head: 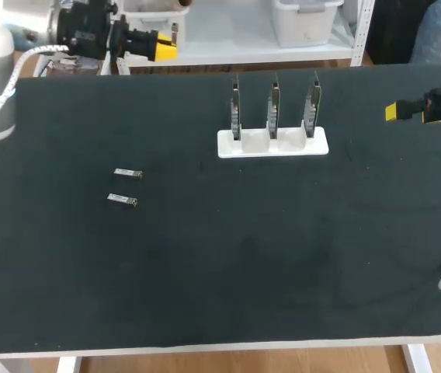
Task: Pick up the optical module with the left hand, and insert it into the network port with the right hand.
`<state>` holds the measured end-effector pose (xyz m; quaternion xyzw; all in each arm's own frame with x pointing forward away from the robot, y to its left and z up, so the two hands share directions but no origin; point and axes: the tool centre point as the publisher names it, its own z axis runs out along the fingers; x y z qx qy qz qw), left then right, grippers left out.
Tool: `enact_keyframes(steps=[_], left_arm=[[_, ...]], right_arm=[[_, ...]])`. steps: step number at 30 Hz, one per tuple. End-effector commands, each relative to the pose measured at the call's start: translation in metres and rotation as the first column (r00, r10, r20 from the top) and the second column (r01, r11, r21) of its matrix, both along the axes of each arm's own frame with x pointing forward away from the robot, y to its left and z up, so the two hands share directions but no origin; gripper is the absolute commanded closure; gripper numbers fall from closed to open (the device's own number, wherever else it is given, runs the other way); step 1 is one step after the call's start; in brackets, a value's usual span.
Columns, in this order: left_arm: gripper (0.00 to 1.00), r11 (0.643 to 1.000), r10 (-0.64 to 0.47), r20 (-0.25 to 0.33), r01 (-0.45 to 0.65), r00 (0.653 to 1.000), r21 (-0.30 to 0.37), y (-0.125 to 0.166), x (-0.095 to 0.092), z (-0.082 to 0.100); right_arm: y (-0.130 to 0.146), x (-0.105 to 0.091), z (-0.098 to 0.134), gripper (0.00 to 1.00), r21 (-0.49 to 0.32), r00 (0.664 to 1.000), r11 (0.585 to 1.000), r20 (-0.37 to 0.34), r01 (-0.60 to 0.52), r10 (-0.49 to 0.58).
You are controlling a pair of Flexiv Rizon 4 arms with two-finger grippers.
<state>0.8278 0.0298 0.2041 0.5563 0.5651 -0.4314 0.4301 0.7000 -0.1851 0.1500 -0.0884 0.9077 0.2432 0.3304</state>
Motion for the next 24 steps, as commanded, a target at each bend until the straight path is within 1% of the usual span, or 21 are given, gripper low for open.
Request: enact_keyframes(steps=[1, 5, 11, 17, 21, 24], left_arm=[[1.0, 1.0, 0.009, 0.017, -0.009, 1.0, 0.0, -0.012, -0.007, 0.0], [1.0, 1.0, 0.007, 0.017, -0.006, 1.0, -0.024, -0.021, -0.007, 0.0], [1.0, 0.997, 0.046, 0.007, -0.046, 0.999, -0.056, -0.033, -0.004, -0.001], [1.0, 0.994, 0.082, -0.014, -0.083, 0.996, -0.072, -0.047, 0.004, -0.002], [1.0, 0.993, 0.087, -0.008, -0.088, 0.996, -0.078, -0.058, 0.002, -0.002], [1.0, 0.992, 0.097, -0.023, -0.099, 0.995, -0.073, -0.064, 0.003, -0.005]], right_arm=[[0.0, 0.0, 0.0, 0.0, 0.0, 1.0, 1.0, 0.0, 0.0, 0.0], [0.0, 0.0, 0.0, 0.0, 0.0, 1.0, 1.0, 0.0, 0.0, 0.0], [0.0, 0.0, 0.0, 0.0, 0.0, 1.0, 1.0, 0.0, 0.0, 0.0], [0.0, 0.0, 0.0, 0.0, 0.0, 1.0, 1.0, 0.0, 0.0, 0.0], [0.0, 0.0, 0.0, 0.0, 0.0, 1.0, 1.0, 0.0, 0.0, 0.0], [0.0, 0.0, 0.0, 0.0, 0.0, 1.0, 1.0, 0.0, 0.0, 0.0]])
